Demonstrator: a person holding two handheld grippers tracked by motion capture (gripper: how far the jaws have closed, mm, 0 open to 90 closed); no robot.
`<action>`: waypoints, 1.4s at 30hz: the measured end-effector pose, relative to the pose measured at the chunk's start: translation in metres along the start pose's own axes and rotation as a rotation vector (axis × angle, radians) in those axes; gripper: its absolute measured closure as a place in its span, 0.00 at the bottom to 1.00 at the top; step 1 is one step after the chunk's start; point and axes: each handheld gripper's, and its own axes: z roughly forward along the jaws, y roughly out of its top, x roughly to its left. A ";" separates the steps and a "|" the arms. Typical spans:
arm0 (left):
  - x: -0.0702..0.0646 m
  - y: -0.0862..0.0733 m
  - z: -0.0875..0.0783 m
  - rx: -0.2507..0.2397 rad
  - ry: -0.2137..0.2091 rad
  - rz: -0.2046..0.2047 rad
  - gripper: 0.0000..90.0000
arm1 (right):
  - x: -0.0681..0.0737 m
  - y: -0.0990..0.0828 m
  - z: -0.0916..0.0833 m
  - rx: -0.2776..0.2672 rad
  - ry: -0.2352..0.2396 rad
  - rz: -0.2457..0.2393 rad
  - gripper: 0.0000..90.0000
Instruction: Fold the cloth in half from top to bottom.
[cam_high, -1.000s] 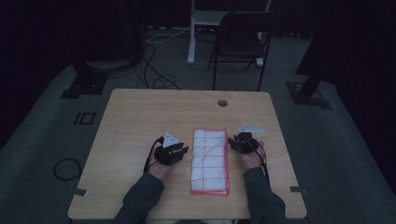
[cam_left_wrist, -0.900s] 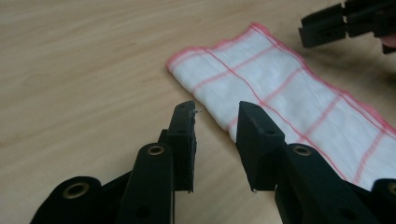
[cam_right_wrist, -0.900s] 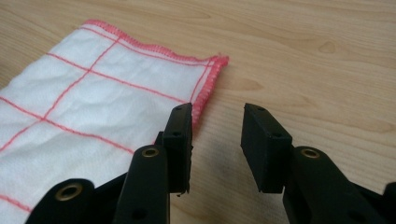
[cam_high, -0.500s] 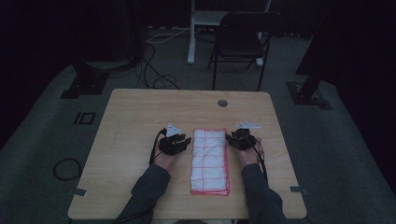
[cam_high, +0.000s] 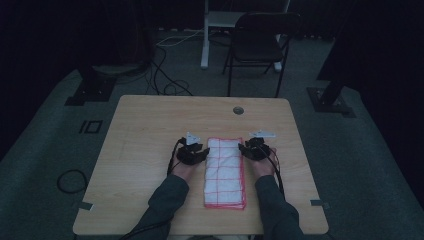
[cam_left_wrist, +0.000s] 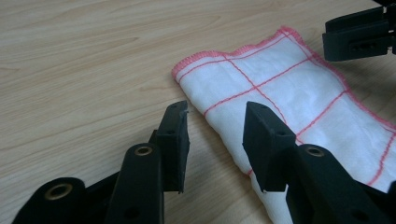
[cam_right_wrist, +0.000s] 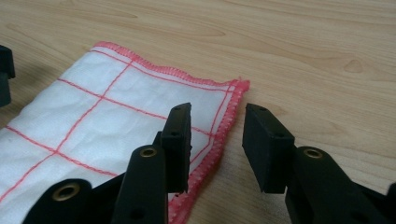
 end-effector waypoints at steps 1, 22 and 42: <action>0.000 0.000 0.002 0.000 0.001 -0.004 0.67 | 0.000 0.000 0.001 0.002 -0.002 0.000 0.69; -0.001 0.010 0.031 0.046 0.049 -0.053 0.65 | 0.003 0.001 0.020 0.032 -0.017 0.041 0.66; -0.008 0.016 0.034 0.113 0.046 -0.036 0.92 | 0.004 0.004 0.025 0.062 0.049 0.045 0.94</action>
